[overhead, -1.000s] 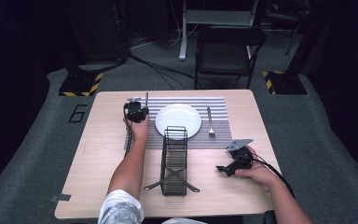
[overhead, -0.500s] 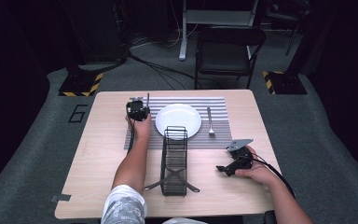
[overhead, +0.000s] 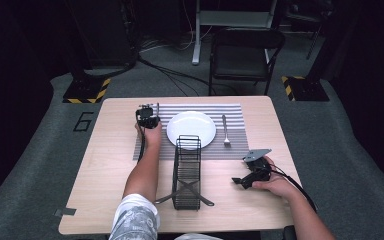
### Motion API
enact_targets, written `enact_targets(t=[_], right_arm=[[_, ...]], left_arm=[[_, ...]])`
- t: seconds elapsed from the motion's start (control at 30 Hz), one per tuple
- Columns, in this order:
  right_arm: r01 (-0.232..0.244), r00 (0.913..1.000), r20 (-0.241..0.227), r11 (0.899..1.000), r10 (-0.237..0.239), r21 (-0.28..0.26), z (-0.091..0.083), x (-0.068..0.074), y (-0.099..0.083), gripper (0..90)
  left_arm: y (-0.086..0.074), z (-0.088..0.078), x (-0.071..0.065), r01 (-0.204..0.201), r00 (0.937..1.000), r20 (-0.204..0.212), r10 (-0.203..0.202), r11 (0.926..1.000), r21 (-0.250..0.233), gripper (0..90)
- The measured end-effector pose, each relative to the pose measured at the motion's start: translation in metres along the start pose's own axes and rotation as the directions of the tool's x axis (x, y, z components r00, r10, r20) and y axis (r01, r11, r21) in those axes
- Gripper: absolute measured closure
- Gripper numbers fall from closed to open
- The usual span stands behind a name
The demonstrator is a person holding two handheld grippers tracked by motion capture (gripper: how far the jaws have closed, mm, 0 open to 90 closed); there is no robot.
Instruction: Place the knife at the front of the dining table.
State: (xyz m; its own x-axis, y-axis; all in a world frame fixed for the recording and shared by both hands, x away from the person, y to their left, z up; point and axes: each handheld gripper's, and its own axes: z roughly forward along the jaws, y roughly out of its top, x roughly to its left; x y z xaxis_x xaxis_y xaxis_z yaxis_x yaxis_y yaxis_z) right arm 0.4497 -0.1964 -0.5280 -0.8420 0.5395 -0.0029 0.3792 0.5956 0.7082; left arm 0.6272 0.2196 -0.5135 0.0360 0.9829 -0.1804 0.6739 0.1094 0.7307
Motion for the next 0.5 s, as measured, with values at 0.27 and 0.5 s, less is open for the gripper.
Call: enact_targets(t=[0.27, 0.5], right_arm=[[0.001, 1.0, -0.001, 1.0, -0.001, 0.0, 0.0, 0.0, 0.0, 0.0], [0.006, 1.0, -0.002, 1.0, -0.006, 0.003, 0.0, 0.0, 0.0, 0.0]], left_arm=[[0.002, -0.002, 0.002, -0.007, 0.9999, -0.011, 0.007, 0.9999, -0.01, 74.4], [0.001, -0.01, 0.008, 0.001, 1.0, 0.003, -0.001, 1.0, -0.006, 65.6]])
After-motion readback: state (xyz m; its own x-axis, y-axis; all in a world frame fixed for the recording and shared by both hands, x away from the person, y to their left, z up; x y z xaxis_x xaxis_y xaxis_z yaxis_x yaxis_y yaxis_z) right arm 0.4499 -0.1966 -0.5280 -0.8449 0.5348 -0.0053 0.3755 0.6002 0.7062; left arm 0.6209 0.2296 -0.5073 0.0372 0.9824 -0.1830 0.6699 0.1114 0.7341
